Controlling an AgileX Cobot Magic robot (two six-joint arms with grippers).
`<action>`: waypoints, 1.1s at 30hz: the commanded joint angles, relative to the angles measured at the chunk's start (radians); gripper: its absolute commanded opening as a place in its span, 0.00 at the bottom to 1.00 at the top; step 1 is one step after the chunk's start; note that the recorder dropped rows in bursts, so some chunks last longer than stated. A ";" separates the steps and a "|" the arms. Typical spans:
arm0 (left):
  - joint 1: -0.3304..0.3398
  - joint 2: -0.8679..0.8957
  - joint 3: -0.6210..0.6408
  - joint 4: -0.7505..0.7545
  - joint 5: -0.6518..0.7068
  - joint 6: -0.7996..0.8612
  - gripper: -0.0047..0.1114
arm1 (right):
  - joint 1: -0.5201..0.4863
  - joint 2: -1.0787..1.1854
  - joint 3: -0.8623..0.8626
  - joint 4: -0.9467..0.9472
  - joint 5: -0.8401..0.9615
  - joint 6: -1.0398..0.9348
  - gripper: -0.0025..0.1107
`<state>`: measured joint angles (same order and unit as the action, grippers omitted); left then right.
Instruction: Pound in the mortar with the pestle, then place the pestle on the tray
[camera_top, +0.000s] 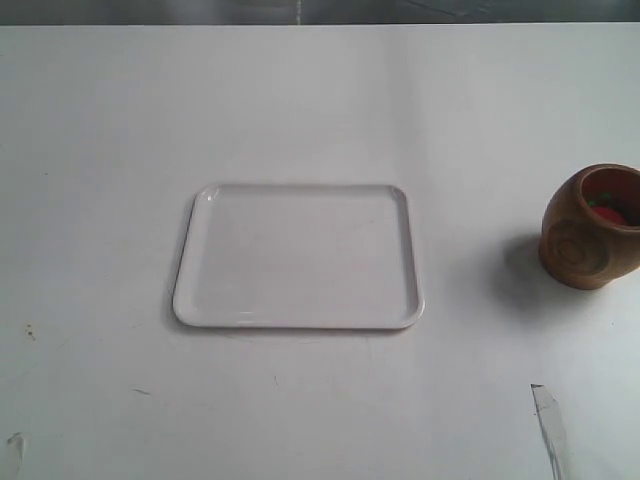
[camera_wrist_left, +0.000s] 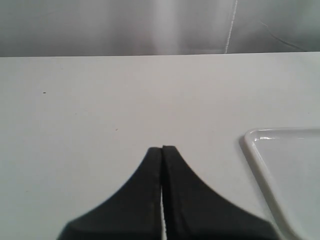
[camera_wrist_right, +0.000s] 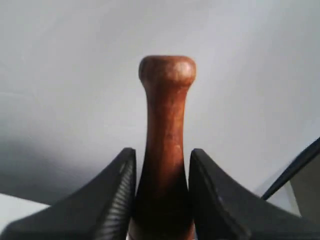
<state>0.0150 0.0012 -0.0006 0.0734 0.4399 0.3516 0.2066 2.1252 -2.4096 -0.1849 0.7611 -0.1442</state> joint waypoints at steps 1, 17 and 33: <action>-0.008 -0.001 0.001 -0.007 -0.003 -0.008 0.04 | -0.016 -0.071 0.061 -0.451 0.035 0.191 0.02; -0.008 -0.001 0.001 -0.007 -0.003 -0.008 0.04 | -0.302 -0.375 1.146 -0.585 -1.769 0.828 0.02; -0.008 -0.001 0.001 -0.007 -0.003 -0.008 0.04 | -0.335 -0.688 1.904 -0.429 -1.982 0.711 0.02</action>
<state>0.0150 0.0012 -0.0006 0.0734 0.4399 0.3516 -0.1192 1.5423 -0.7145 -0.7929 -1.2012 0.7287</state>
